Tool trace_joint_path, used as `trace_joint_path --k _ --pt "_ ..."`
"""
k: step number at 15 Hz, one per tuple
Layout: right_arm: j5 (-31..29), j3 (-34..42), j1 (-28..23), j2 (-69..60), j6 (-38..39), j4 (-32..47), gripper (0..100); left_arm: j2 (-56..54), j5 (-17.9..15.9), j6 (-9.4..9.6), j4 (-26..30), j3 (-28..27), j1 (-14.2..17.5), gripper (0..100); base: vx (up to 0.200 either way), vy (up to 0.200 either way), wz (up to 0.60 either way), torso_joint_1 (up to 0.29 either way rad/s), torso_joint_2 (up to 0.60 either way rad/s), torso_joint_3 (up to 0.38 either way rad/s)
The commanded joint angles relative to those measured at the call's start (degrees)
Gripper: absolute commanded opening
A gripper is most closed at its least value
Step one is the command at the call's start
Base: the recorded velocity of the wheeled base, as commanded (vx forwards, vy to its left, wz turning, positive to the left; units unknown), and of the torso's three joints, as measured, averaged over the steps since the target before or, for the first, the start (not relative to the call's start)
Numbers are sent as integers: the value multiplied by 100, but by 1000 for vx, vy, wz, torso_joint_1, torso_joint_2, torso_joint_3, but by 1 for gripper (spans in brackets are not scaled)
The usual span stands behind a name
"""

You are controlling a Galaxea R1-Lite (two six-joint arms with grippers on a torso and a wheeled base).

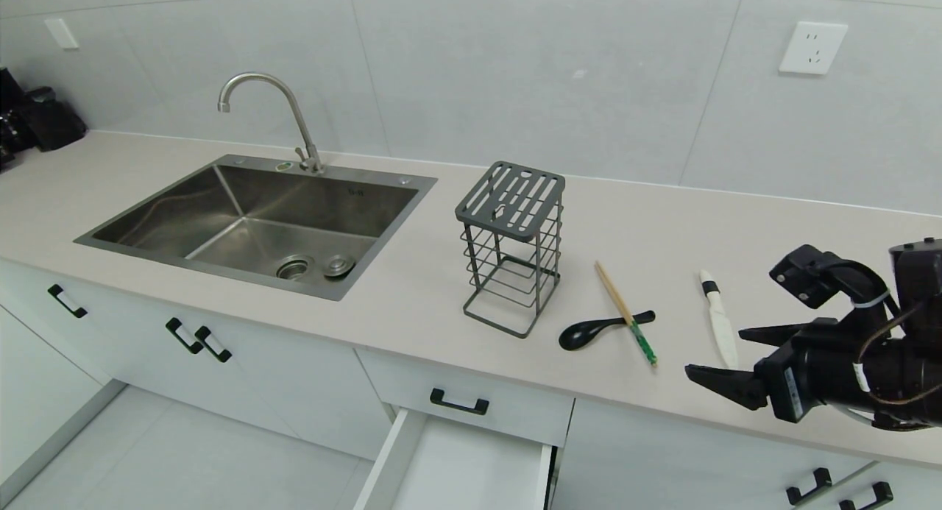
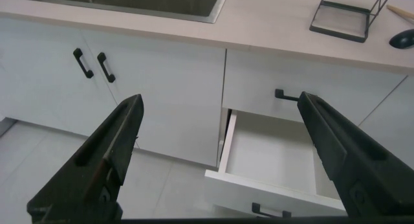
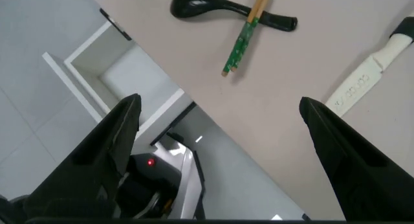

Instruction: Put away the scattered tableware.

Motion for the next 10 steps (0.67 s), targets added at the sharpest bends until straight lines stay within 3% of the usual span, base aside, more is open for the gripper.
trace_joint_path --k 1,4,7,10 --pt "-106 -521 282 746 -17 11 100 7 1 -2 -4 1 -22 100 0 0 0 0 0 0" --pt "-326 -1128 326 1739 1 -103 100 7 1 -11 5 1 -22 100 0 0 0 0 0 0" --pt "-862 -1049 405 2249 -26 -744 100 7 1 -11 -4 1 -22 100 0 0 0 0 0 0" --pt "-950 -1058 405 2504 -26 -1070 100 7 10 -11 -4 1 -22 100 0 0 0 0 0 0"
